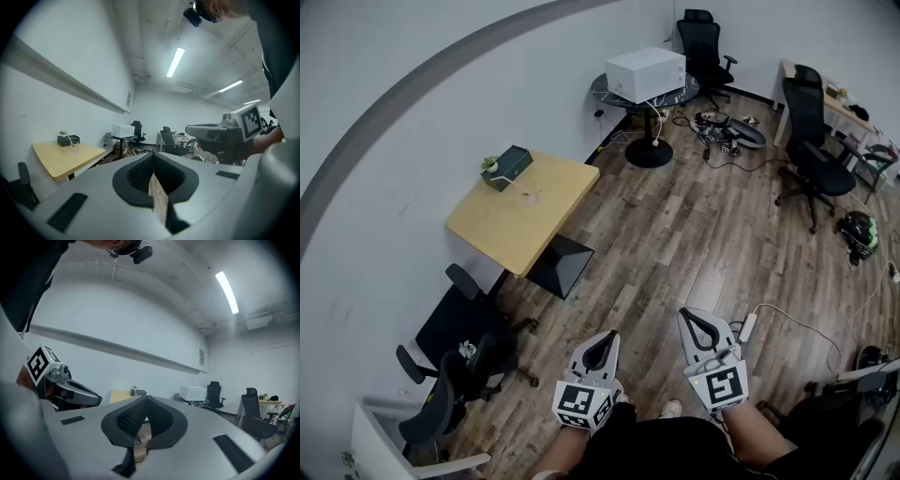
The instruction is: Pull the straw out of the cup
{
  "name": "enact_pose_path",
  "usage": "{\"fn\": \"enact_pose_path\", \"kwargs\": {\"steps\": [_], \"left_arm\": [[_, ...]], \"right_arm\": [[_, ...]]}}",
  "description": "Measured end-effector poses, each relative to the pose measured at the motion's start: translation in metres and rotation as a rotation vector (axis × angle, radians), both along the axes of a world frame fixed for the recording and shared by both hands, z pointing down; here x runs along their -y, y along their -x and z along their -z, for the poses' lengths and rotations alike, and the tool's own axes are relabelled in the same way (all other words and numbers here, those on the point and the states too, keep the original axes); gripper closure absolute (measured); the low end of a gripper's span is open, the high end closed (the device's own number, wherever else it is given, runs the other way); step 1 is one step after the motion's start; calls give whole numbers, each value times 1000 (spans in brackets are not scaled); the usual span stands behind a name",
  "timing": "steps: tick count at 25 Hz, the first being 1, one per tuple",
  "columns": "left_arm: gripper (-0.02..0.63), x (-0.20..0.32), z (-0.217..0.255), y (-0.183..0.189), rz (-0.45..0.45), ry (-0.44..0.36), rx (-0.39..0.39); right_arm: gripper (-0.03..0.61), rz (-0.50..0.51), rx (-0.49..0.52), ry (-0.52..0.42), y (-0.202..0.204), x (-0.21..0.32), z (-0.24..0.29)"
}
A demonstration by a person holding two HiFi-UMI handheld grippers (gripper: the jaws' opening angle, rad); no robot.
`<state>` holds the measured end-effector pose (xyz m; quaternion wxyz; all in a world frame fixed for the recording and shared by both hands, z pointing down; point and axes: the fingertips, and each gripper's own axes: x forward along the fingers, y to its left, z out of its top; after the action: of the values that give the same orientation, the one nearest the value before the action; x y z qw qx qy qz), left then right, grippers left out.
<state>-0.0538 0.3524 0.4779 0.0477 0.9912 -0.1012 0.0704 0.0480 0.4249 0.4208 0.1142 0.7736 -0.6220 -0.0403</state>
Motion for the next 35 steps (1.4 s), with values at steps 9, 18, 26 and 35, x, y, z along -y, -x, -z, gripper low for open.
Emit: {"fn": "enact_pose_path", "kwargs": {"steps": [9, 18, 26, 35], "left_arm": [[595, -17, 5, 9, 11, -14, -10], [595, -5, 6, 22, 16, -18, -4], [595, 22, 11, 27, 49, -25, -8], [595, 52, 7, 25, 66, -10, -10]], "right_arm": [[561, 22, 30, -13, 12, -19, 0], [560, 44, 62, -22, 26, -7, -3], [518, 11, 62, -35, 19, 20, 5], [293, 7, 60, -61, 7, 51, 6]]}}
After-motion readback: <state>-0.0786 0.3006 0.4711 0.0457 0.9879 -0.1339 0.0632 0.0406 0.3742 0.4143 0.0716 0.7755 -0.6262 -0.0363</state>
